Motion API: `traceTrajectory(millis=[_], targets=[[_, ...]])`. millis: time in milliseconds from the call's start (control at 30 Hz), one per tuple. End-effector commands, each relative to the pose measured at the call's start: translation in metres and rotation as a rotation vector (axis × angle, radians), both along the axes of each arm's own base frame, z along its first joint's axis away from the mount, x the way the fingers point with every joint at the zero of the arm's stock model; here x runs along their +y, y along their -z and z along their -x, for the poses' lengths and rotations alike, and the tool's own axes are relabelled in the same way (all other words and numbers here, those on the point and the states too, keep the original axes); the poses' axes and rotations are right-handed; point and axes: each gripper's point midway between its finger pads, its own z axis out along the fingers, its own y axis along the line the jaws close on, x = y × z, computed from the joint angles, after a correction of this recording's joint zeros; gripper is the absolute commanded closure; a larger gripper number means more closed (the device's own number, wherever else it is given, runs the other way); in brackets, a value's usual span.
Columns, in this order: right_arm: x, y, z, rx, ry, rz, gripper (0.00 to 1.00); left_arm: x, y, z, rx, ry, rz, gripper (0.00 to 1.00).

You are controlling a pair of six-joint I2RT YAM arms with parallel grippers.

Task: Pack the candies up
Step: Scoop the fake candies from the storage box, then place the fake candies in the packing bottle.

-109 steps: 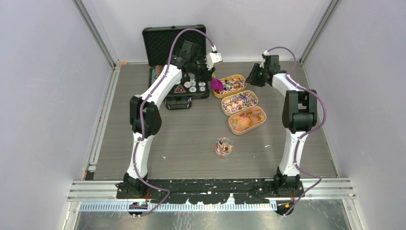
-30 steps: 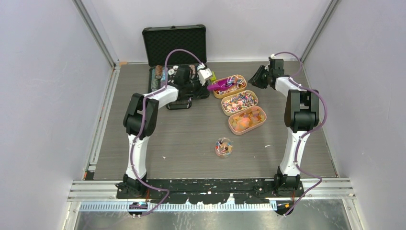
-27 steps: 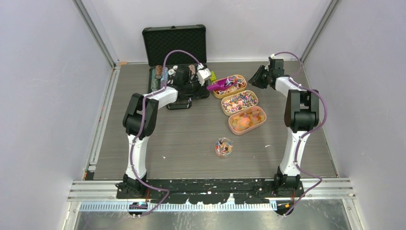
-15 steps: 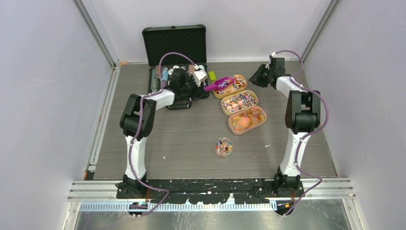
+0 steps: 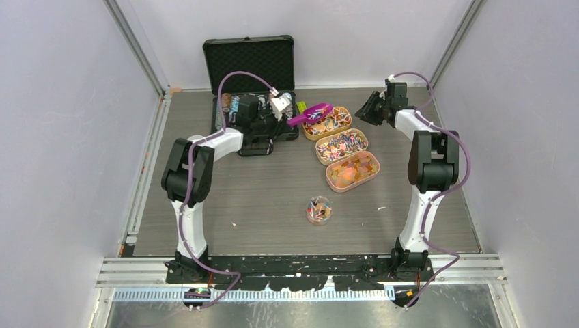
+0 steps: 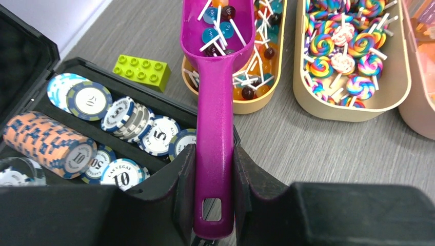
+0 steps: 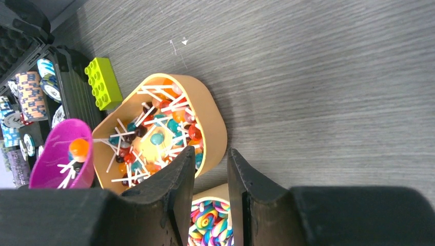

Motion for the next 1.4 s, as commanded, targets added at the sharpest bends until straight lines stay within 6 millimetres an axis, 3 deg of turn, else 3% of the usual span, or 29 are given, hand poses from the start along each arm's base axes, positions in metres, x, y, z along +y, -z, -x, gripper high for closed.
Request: traceTrajectory(millis=[0, 100, 233, 400, 533, 700, 900, 1133, 1367], targets=[[0.002, -0.054, 0.002, -0.099, -0.004, -0.019, 0.66, 0.000, -0.063, 0.004, -0.138, 0.030, 0.058, 1.00], [0.002, -0.065, 0.009, -0.105, -0.010, -0.018, 0.63, 0.002, -0.080, 0.010, -0.143, 0.028, 0.060, 1.00], [0.002, -0.081, 0.023, -0.108, -0.009, -0.011, 0.52, 0.007, -0.100, 0.021, -0.124, 0.021, 0.055, 1.00], [0.002, -0.102, 0.047, -0.120, -0.011, 0.000, 0.29, 0.014, -0.136, 0.031, -0.102, -0.013, 0.068, 1.00], [0.004, -0.126, 0.073, -0.138, -0.022, -0.004, 0.27, 0.020, -0.168, 0.042, -0.092, -0.045, 0.093, 1.00], [0.008, -0.155, 0.113, -0.167, -0.038, -0.014, 0.26, 0.039, -0.193, 0.060, -0.065, -0.123, 0.063, 1.00], [0.009, -0.183, 0.166, -0.207, -0.053, 0.001, 0.26, 0.053, -0.216, 0.099, 0.008, -0.156, 0.080, 1.00], [0.003, -0.191, 0.219, -0.237, -0.023, 0.037, 0.26, 0.057, -0.206, 0.148, 0.120, -0.134, 0.068, 1.00], [-0.007, -0.168, 0.257, -0.175, 0.077, 0.036, 0.25, 0.043, -0.187, 0.217, 0.201, -0.061, -0.001, 1.00]])
